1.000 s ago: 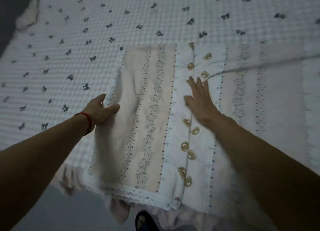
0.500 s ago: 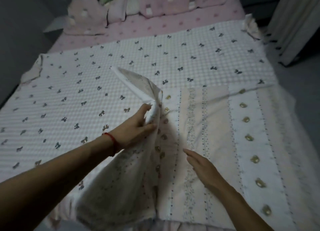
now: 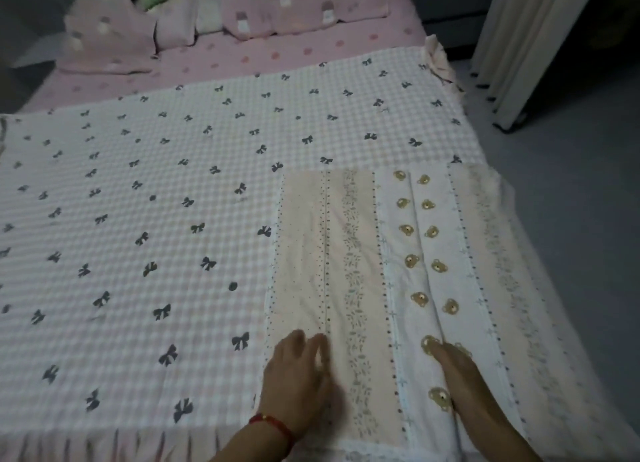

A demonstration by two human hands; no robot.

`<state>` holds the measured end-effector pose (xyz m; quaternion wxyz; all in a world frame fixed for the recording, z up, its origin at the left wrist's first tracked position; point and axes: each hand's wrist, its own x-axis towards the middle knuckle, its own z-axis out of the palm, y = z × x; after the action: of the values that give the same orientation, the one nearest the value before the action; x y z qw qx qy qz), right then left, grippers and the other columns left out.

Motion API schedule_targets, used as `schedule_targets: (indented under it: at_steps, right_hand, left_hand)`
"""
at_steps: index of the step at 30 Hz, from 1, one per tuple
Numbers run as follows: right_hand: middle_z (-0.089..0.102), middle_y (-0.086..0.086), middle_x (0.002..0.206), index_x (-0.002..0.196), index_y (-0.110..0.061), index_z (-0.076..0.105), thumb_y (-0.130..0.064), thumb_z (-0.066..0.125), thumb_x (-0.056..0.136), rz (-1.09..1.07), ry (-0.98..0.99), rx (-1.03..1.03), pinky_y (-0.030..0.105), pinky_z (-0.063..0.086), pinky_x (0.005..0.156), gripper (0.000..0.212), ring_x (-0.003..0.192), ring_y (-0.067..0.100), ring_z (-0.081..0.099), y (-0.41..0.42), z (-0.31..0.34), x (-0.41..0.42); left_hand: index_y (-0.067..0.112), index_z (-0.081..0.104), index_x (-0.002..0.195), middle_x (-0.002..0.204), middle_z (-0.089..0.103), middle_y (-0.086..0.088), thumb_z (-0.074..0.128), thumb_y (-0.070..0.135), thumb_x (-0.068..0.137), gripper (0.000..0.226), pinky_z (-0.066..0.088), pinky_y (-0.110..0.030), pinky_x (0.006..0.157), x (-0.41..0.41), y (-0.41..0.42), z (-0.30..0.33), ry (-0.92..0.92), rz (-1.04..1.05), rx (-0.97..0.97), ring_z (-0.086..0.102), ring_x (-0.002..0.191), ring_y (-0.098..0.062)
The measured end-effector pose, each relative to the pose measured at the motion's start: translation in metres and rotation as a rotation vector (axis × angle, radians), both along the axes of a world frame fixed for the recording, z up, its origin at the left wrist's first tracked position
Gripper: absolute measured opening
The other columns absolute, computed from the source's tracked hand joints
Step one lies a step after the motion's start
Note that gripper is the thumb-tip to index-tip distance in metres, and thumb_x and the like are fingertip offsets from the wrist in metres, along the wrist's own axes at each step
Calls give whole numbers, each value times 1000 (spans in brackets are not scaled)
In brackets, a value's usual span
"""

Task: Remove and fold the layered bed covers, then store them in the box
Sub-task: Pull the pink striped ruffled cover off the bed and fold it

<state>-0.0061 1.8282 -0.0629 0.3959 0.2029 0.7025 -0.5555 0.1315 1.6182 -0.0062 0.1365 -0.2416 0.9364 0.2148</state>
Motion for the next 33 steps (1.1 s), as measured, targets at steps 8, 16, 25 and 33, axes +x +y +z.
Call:
schedule_targets:
  at_steps: [8,16,25,33]
  right_hand:
    - [46,-2,150,156,-23,28,-47,68,92,336,215,191,37,35,116,79,134,24,48,7,10,39]
    - [60,8,136,146,-19,47,-59,66,87,360,266,317,39,44,103,74,118,30,58,35,25,25]
    - [54,8,145,150,-18,44,-63,64,88,272,131,241,38,41,108,80,121,27,54,21,20,26]
    - [66,6,122,137,-11,58,-38,64,97,286,174,266,30,46,88,49,101,20,61,24,26,40]
  left_hand:
    - [26,5,159,157,29,12,73,53,82,106,39,-40,113,92,-9,-22,22,451,437,43,134,-17]
    - [25,-18,157,162,10,17,68,78,69,135,33,-27,115,106,12,-28,16,198,354,29,146,-13]
    - [46,0,156,142,46,-13,67,33,90,95,38,-34,106,118,20,-44,235,155,175,44,132,-36]
    - [28,60,123,100,70,6,55,17,85,40,52,-20,79,126,1,-25,499,422,288,66,90,-10]
